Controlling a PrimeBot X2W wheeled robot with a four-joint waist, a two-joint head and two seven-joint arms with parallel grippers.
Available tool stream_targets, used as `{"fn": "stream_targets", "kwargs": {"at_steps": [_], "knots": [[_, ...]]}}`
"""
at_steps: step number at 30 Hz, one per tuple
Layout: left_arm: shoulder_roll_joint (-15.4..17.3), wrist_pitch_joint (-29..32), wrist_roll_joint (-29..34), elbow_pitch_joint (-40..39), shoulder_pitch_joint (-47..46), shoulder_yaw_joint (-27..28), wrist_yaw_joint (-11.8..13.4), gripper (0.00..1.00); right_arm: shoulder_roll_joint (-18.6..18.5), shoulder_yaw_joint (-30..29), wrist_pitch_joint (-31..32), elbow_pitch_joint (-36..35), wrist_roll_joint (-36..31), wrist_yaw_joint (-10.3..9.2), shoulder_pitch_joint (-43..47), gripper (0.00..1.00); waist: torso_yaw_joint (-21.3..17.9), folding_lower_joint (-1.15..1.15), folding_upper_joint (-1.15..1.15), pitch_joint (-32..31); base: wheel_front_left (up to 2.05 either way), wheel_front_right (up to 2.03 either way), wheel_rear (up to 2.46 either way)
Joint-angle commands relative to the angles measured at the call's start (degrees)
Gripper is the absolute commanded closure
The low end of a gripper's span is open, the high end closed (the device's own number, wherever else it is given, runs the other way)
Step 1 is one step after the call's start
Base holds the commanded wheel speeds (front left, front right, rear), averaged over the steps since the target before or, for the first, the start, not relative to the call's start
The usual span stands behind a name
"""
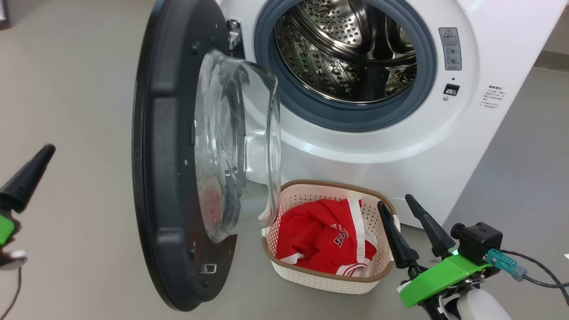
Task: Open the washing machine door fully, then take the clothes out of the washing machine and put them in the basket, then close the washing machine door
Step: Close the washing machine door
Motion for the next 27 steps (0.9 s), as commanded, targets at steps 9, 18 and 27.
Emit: {"fn": "stream_targets", "kwargs": {"at_steps": [9,18,27], "knots": [[1.62,-11.8,10.39,-3.93,6.44,2.24,-4.21,0.0,0.06,1.17,-0.27,-1.7,0.47,0.09,-0.01,0.0,0.91,0.0,0.0,-0.58,0.0,0.0,0.0],[-0.22,-23.86,20.67,-4.95,12.74,0.78,-5.31,0.0,-0.21,1.02,-0.27,-2.1,0.36,0.09,-0.06,0.0,1.25,0.0,0.0,-0.5,0.0,0.0,0.0],[-3.18,-35.7,30.84,-2.85,16.57,-2.29,-4.15,0.0,-0.16,0.81,-0.27,-2.39,0.16,0.09,0.41,0.0,1.82,0.0,0.0,-0.76,0.0,0.0,0.0]]}}
